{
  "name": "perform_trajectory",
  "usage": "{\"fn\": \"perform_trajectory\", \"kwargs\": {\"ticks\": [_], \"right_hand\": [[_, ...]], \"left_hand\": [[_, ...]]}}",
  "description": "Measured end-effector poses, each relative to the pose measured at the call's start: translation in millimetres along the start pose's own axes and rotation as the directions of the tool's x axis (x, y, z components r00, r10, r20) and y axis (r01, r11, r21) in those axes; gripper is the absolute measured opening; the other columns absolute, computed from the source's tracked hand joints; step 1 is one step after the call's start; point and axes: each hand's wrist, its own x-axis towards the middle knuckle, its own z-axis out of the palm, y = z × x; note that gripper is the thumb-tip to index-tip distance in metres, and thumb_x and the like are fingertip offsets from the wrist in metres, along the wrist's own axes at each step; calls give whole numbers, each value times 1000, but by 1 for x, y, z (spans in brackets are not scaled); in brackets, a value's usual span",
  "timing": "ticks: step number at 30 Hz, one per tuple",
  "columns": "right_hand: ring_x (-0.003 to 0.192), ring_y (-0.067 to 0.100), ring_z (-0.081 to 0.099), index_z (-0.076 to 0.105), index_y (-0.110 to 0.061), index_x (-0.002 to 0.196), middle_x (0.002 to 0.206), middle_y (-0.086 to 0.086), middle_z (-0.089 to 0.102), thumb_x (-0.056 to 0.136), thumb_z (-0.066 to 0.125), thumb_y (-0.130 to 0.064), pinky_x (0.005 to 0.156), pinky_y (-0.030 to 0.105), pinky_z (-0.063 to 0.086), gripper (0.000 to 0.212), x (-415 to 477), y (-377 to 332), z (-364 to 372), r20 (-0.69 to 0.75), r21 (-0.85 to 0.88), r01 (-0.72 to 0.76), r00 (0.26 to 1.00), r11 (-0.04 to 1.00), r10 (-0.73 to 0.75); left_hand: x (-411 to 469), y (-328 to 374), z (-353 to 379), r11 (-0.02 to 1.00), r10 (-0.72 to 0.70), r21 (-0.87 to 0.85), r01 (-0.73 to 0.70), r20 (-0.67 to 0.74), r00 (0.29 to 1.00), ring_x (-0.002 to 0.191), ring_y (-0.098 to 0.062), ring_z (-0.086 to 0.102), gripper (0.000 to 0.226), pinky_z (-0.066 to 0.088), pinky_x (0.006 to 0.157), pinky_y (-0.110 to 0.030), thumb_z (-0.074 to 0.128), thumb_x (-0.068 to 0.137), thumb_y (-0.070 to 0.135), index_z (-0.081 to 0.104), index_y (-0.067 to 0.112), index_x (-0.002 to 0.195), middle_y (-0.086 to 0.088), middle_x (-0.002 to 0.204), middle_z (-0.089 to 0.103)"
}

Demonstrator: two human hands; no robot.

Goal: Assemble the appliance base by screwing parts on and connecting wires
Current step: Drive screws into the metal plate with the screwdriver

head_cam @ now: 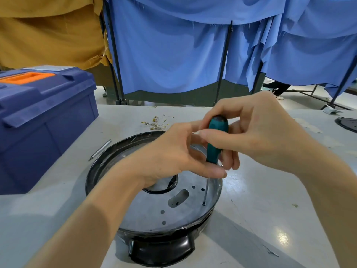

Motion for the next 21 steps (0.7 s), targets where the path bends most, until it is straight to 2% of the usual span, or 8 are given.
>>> {"fn": "perform_trajectory", "kwargs": {"ticks": [2,4,7,9,12,14,18,21], "right_hand": [[35,18,59,65,-11,69,57,3,64,67,82,-42,36,18,43,36,2,0,3,-82,-119,-8,997,993,-2],[35,16,58,64,-12,69,59,1,65,60,81,-51,36,16,42,43,2,-2,0,-72,-166,-17,997,986,5],[44,22,66,72,-14,88,75,-4,70,72,82,-36,42,26,52,29,-1,-2,-3,-8,-26,-7,1000,1000,7],[43,24,65,72,-12,85,69,-3,70,78,81,-22,42,26,52,15,-2,-1,-1,-31,7,17,999,1000,-17],[36,18,59,63,-10,69,56,3,64,66,80,-49,36,17,42,43,1,-2,3,-117,-119,-1,993,993,-13],[36,18,59,64,-10,71,59,4,65,62,77,-58,35,18,42,50,1,-4,1,-82,-167,-38,996,985,25],[46,19,67,73,-14,86,69,-4,69,76,80,-32,42,23,51,22,-1,-2,-2,0,-52,-11,1000,999,11],[37,18,61,66,-10,72,59,4,66,64,81,-47,37,18,44,41,2,0,2,-74,-96,-18,997,995,11]], "left_hand": [[1,0,4,1000,5,30,-4,-51,999,92,-39,69,46,59,82,-47,81,71,-6,59,0,111,-26,101,67],[2,-2,2,1000,-8,-14,8,-48,999,87,-38,72,45,60,77,-41,75,74,-10,57,2,114,-24,98,69],[0,-3,-2,997,-6,-77,4,-18,1000,92,-38,71,47,60,79,-43,66,80,-16,58,9,119,-21,99,71],[1,-1,1,998,-3,-64,1,-31,1000,100,-37,68,49,58,84,-49,75,75,-8,58,10,118,-22,103,68],[2,1,5,1000,-5,10,5,-54,999,101,-34,67,56,55,88,-53,81,69,-7,55,-1,119,-23,105,67],[2,-1,2,1000,-18,-10,17,-48,999,96,-30,71,55,59,83,-46,73,74,-15,53,3,123,-24,104,69],[-1,-1,-1,996,-23,-85,21,-16,1000,100,-32,70,55,58,85,-48,64,82,-17,54,12,128,-24,108,69],[-1,1,2,1000,-16,-5,16,-37,999,99,-31,69,51,58,85,-47,77,76,-5,56,4,121,-22,106,68]]}}
